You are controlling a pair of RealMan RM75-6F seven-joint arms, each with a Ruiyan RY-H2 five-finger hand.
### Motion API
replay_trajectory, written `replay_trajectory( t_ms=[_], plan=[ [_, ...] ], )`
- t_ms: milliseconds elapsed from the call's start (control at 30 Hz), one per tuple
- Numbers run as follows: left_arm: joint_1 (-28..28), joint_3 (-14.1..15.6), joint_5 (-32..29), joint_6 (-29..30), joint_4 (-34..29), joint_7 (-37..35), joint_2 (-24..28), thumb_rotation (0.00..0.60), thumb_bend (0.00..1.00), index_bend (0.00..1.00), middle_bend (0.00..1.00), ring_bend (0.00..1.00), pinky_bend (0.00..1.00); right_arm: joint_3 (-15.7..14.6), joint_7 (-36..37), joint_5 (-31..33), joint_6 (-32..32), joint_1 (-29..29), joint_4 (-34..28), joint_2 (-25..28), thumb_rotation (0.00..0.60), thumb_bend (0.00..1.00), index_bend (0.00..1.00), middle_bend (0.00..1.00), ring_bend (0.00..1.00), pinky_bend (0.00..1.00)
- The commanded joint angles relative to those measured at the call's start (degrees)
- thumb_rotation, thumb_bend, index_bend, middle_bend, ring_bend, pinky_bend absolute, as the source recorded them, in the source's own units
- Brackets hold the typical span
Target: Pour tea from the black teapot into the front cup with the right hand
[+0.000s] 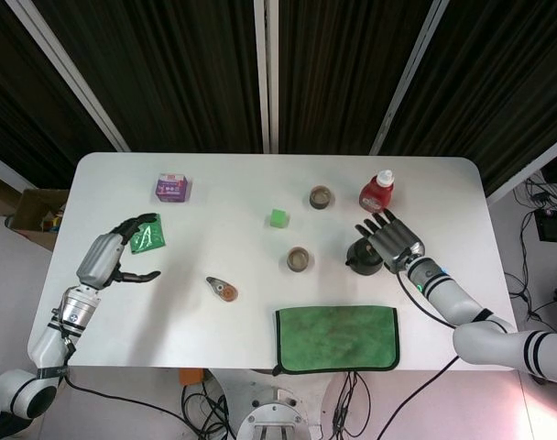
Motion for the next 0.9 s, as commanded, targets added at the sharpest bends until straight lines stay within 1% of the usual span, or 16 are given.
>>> replay_trajectory(
  t_ms=[33,133,200,333,533,667,800,900],
  plan=[
    [-0.09,0.0,0.01,-0.08,0.06,0.1,-0.12,0.6,0.11,0.14,0.18,0.17,0.26,-1.29,0.55,2.63,-1.11,1.59,-0.36,0.43,0.6,0.28,0.03,0.19,0.0,0.0],
    [-0.13,0.11,0.13,-0.19,0.16,-0.04,-0.07,0.6,0.11,0.14,0.18,0.17,0.26,-1.88,1.98,3.9,-2.09,2.58,0.13,0.22,0.6,0.28,0.09,0.2,0.02,0.0],
    [-0.09,0.15,0.1,-0.18,0.33,-0.14,-0.04,0.6,0.11,0.14,0.18,0.17,0.26,-1.9,3.27,4.04,-2.33,2.85,0.43,-0.01,0.6,0.28,0.13,0.23,0.04,0.0],
    [0.04,0.03,-0.09,0.06,0.67,-0.41,-0.13,0.6,0.11,0.14,0.18,0.17,0.26,-1.83,6.19,2.61,-3.01,3.11,1.33,-0.27,0.6,0.28,0.23,0.28,0.09,0.0],
    [0.4,-0.5,0.12,1.74,1.64,-0.77,-1.05,0.6,0.11,0.14,0.19,0.17,0.25,-3.71,7.62,3.26,-4.82,4.71,2.32,-0.54,0.6,0.28,0.35,0.3,0.12,0.0],
    [0.4,-0.41,0.08,1.55,1.73,-0.82,-0.87,0.6,0.12,0.14,0.19,0.17,0.25,-4.41,9.04,3.39,-4.76,5.28,2.74,-1.05,0.6,0.28,0.38,0.31,0.14,0.0],
    [0.39,-0.32,0.02,1.32,1.75,-0.96,-0.78,0.6,0.11,0.14,0.19,0.17,0.25,-4.66,10.36,2.7,-4.65,5.53,2.89,-1.21,0.6,0.28,0.39,0.33,0.21,0.0],
    [0.38,-0.28,0.04,1.26,1.85,-1.08,-0.78,0.6,0.12,0.14,0.19,0.17,0.25,-5.08,11.03,2.13,-4.53,5.87,2.93,-1.18,0.6,0.28,0.4,0.35,0.23,0.0]
  ],
)
